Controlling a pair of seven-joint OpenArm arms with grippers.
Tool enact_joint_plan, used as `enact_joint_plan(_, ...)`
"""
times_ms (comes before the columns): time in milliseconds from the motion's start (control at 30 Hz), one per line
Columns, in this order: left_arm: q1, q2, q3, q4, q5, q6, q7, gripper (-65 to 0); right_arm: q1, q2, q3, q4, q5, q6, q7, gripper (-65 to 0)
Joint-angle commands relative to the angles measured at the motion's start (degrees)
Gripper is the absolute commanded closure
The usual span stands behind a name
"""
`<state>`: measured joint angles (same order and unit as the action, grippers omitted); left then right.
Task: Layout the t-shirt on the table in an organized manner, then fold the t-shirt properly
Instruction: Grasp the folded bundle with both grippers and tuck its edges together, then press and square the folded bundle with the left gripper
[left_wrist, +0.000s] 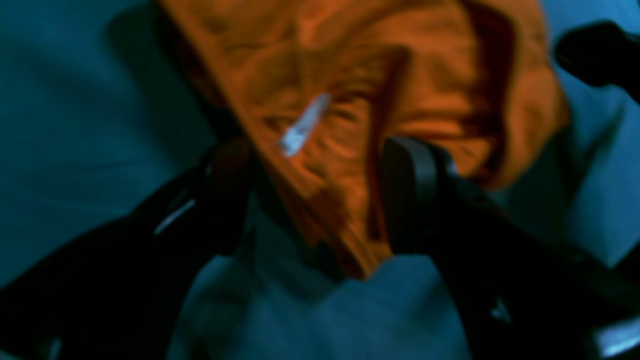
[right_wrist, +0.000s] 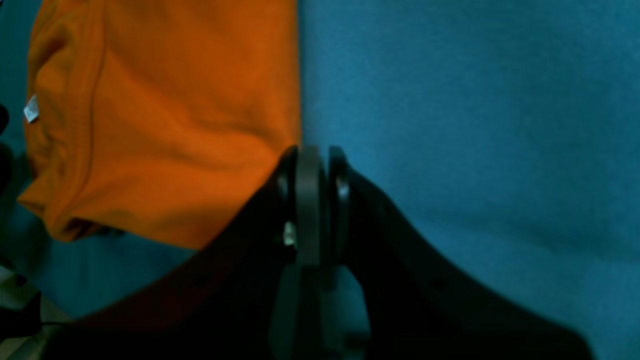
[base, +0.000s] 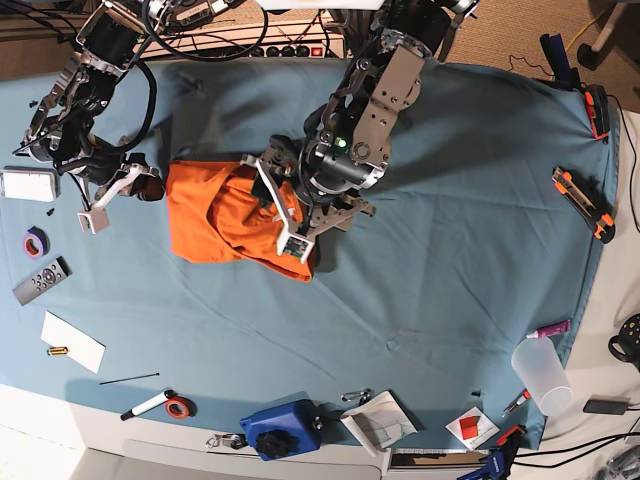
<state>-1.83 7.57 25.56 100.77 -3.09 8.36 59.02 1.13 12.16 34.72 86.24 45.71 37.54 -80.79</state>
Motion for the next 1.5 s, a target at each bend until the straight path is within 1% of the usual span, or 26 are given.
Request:
enact_joint_plan(0, -0.9, 1.4, -0.5, -0.2, 0.0, 0.3, -1.1, -40.8, 0.9, 0.9, 0.2, 0.9, 1.2, 0.2, 0.8, -4.2)
enact_joint_plan(33, -1.0, 1.4, -1.3, -1.4, 0.0, 0.9, -1.6, -40.8, 0.9, 0.9, 0.2, 0.9, 1.2, 0.2, 0.8, -4.2)
enact_joint_plan(100, -1.2, 1.4, -3.2, -3.6, -0.2, 0.9, -2.1, -40.8, 0.9, 0.9, 0.2, 0.9, 1.2, 0.2, 0.8, -4.2)
enact_joint_plan(167, -1.4, 1.4, -5.7, -5.2, -2.8, 0.8, -2.1, -40.8, 0.8, 0.9, 0.2, 0.9, 1.2, 0.2, 0.8, -4.2)
enact_joint_plan(267, -1.6, 1.4, -9.4, -7.2, -9.5, -2.4, -3.1, -40.8, 0.8, 0.9, 0.2, 0.9, 1.2, 0.2, 0.8, -4.2)
enact_joint_plan(367, -1.8, 1.4, -11.5, -9.6, -16.3, -6.0, -4.0, -40.8, 0.8, 0.9, 0.2, 0.9, 1.4, 0.2, 0.8, -4.2)
enact_joint_plan(467, -2.6, 1.4, -11.5, -13.3, -19.8, -8.3, -5.2, -40.5, 0.8, 0.9, 0.2, 0.9, 1.4, 0.2, 0.8, -4.2)
enact_joint_plan(533, -3.5, 1.4, -11.5, -16.2, -21.4, -8.4, -5.3, -39.2, 0.8, 0.9, 0.2, 0.9, 1.4, 0.2, 0.8, -4.2)
enact_joint_plan(633, -5.2, 1.4, -11.5, -20.0, -21.4, -8.2, -6.6, -35.7, 0.8, 0.9, 0.2, 0.9, 1.4, 0.2, 0.8, -4.2)
enact_joint_plan(700, -6.3, 1.4, -11.5, -21.1, -22.3, -8.2, -6.4, -33.3, 0.8, 0.9, 0.2, 0.9, 1.4, 0.2, 0.8, -4.2)
enact_joint_plan(767, -6.8, 1.4, -11.5, -21.3, -23.3, -8.3, -6.5, -28.0, 0.8, 0.9, 0.2, 0.9, 1.4, 0.2, 0.8, -4.2)
enact_joint_plan(800, -6.9, 1.4, -11.5, -21.3, -23.4, -8.2, -6.5, -23.0, 0.8, 0.9, 0.2, 0.9, 1.4, 0.2, 0.8, -4.2)
enact_joint_plan(833, -6.9, 1.4, -11.5, -21.3, -23.4, -8.2, -6.4, -16.3, 0.8, 0.9, 0.2, 0.9, 1.4, 0.2, 0.8, -4.2)
enact_joint_plan(900, -6.9, 1.4, -11.5, -21.3, -23.4, -8.3, -4.8, -0.5, 0.8, 0.9, 0.2, 0.9, 1.4, 0.2, 0.8, -4.2)
enact_joint_plan(967, -6.9, 1.4, -11.5, -21.2, -23.3, -8.6, -1.7, 0.0, 0.8, 0.9, 0.2, 0.9, 1.4, 0.2, 0.8, -4.2)
enact_joint_plan(1000, -6.9, 1.4, -11.5, -21.1, -23.3, -9.5, 0.2, 0.0, 0.8, 1.0, 0.2, 0.9, 1.4, 0.2, 0.9, -4.2)
enact_joint_plan(1067, -6.9, 1.4, -11.5, -20.2, -23.6, -11.8, 4.7, 0.0, 0.8, 1.3, 0.3, 0.9, 1.4, 0.3, 3.3, -4.2)
enact_joint_plan(1133, -6.7, 1.4, -11.5, -18.3, -23.6, -13.0, 7.7, 0.0, 0.8, 1.9, 0.2, 0.9, 1.4, 0.4, 4.6, -4.2)
enact_joint_plan(1300, -6.3, 1.4, -11.5, -13.1, -23.1, -14.5, 9.0, 0.0, 0.8, 3.9, 0.2, 0.9, 1.2, 0.5, 4.9, -4.2)
enact_joint_plan(1367, -6.3, 0.6, -11.5, -11.1, -21.4, -14.4, 8.9, 0.0, 0.8, 4.6, 0.2, 0.9, 1.2, 0.5, 4.9, -4.2)
enact_joint_plan(1467, -6.3, -2.2, -11.5, -8.2, -20.9, -14.5, 8.3, 0.0, 0.8, 5.3, 0.2, 0.9, 0.9, 0.4, 4.9, -4.2)
